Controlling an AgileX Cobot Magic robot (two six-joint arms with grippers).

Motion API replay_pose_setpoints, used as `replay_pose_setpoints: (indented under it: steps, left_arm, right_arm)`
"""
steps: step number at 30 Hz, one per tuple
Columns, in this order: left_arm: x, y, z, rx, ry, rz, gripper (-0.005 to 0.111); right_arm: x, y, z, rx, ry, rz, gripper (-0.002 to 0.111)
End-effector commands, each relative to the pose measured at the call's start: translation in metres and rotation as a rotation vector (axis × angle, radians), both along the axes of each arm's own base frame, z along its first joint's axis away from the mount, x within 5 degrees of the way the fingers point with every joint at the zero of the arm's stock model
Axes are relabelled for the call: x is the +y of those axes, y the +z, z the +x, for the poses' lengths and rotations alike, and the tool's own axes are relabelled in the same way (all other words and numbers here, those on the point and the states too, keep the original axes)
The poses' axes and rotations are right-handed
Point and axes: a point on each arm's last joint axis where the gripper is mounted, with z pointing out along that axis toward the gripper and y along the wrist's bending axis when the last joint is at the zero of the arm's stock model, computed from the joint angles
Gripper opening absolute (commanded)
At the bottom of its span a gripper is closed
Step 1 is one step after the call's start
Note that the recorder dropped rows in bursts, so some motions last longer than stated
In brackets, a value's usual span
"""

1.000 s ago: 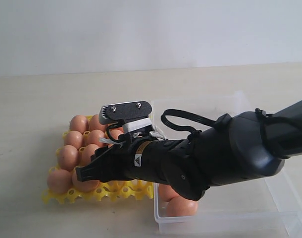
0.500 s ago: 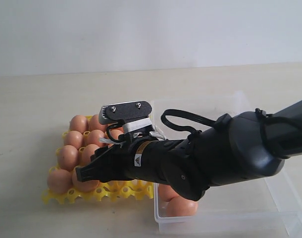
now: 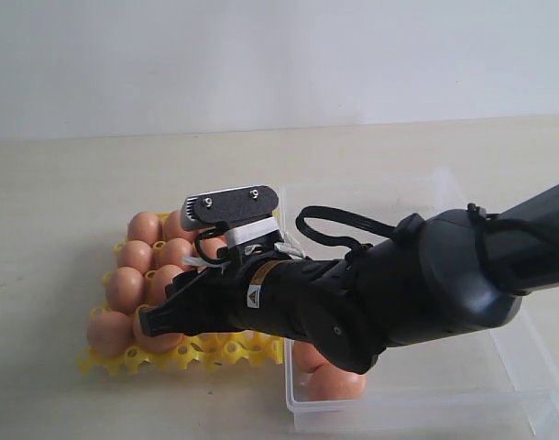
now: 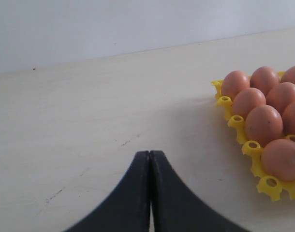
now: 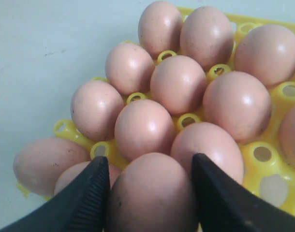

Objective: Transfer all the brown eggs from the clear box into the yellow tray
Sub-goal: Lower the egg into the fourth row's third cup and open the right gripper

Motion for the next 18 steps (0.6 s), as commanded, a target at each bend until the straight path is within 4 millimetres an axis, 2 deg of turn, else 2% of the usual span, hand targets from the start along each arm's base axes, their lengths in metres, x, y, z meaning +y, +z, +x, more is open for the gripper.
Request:
replay_pose_setpoints:
  steps: [1, 18]
  left_arm:
    - [-0.0004, 0.0023, 0.0004, -0.013, -0.003, -0.008, 0.0]
    - [-0.0004, 0.0023, 0.0004, -0.013, -0.003, -0.008, 0.0]
  right_arm:
    - [0.0011, 0.0001, 0.0026, -0.039, 0.022, -0.01, 0.048]
    - [0.0009, -0.0002, 0.0024, -0.063, 0.049, -0.037, 0.048]
